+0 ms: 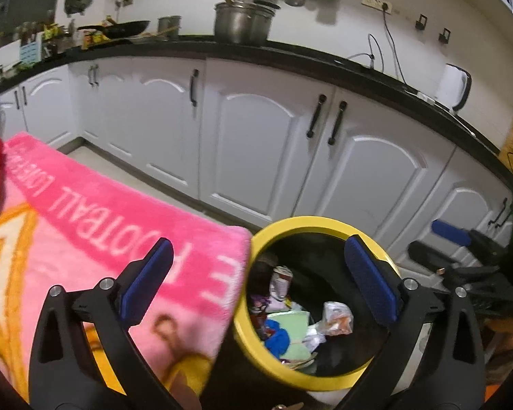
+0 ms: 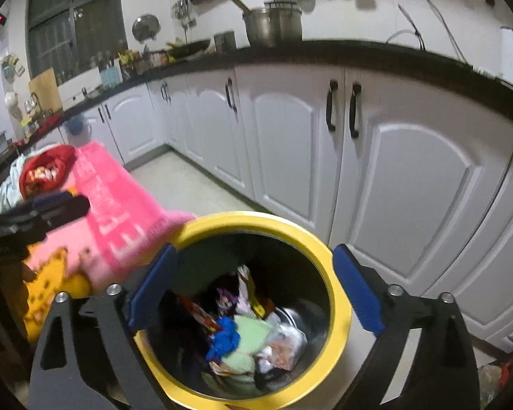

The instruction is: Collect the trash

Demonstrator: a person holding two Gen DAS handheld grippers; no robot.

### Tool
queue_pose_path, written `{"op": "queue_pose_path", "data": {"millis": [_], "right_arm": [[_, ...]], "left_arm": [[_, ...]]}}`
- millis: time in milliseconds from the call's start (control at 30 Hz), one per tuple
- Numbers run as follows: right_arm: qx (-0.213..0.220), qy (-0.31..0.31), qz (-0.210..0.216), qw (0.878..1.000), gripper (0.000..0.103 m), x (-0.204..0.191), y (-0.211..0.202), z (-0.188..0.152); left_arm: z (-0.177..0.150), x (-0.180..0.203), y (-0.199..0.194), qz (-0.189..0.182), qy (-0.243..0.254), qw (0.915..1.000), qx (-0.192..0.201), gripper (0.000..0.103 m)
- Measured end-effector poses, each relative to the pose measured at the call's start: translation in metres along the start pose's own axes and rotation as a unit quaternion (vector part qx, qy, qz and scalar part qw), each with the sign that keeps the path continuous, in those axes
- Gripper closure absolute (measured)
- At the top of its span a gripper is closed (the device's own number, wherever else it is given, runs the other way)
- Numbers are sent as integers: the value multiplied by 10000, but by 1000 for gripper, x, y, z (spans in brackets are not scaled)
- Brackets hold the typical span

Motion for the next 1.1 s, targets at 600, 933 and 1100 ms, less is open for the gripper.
{"op": "queue_pose_path", "data": {"millis": [600,933,1100], "right_arm": [[972,-71,-447,9942,6,-108,-60,-12],[1551,-477,-436,9858,6,-146,-79,-66],[1710,-605,-330,9829,6,-151,-83,-74]], "left_arm": [[-33,-69,-94,716,-75,9955,618,11],[-71,-69,-126,749,1,9914,1072,11],[-84,-66,-135,718,89,9905,1169,11]]}}
Point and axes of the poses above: each gripper's, at about its wrist camera, not at the fingertips, and y roughly the way its jaws point, x to its right, z to its top, the point moved 2 cm from there along y, roughly the way its jaws point, and after that the axes turned 2 degrees about z, right-handed, at the moved point
